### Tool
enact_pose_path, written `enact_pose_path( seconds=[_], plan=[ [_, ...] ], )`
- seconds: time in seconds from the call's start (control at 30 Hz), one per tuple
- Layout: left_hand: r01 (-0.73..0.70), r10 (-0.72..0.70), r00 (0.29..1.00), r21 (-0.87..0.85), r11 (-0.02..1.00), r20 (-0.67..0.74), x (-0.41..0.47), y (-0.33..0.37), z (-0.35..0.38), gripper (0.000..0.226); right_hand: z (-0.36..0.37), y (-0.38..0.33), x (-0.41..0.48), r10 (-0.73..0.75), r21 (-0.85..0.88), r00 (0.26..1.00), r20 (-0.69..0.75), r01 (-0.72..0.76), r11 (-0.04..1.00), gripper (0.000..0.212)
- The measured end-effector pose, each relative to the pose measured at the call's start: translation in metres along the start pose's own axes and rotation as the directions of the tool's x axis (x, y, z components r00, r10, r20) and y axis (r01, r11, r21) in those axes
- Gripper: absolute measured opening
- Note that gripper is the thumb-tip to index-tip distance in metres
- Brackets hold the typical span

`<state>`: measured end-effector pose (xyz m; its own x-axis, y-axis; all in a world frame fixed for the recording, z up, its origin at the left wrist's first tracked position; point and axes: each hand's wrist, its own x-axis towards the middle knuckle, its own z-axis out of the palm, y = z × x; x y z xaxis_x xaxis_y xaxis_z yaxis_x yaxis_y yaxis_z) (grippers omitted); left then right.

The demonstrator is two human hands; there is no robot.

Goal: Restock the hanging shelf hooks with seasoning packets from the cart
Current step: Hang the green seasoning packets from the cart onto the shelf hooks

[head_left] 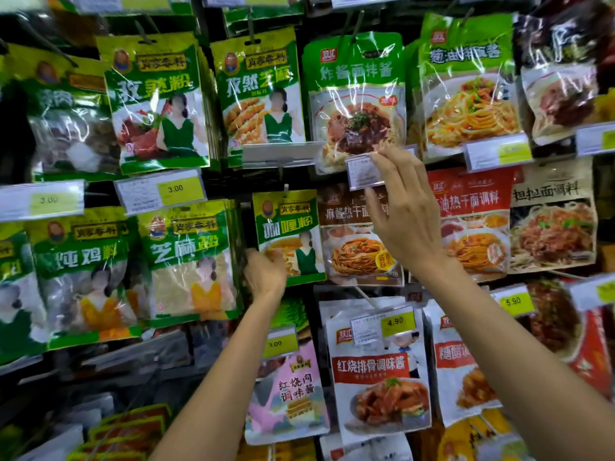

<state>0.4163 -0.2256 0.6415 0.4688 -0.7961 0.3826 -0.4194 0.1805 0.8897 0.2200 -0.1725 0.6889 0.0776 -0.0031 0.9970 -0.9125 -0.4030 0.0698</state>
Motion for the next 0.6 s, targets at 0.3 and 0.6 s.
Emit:
enact_pose_path(
  seconds=[0.3,0.6],
  plan=[
    [-0.457,0.480,0.868,-0.171,0.873,0.131,-0.167,-0.005,0.002,0.020,-0.100,0.007,-0.147,0.299,0.113,0.931,0.210,-0.327,0.938,0.024],
    [-0.387,0.423,0.520,-0.237,0.891,0.742,-0.359,-0.101,0.148,0.022,-0.280,0.024,-0.392,0.929,-0.340,0.296,0.220,-0.870,0.358,0.010]
  ],
)
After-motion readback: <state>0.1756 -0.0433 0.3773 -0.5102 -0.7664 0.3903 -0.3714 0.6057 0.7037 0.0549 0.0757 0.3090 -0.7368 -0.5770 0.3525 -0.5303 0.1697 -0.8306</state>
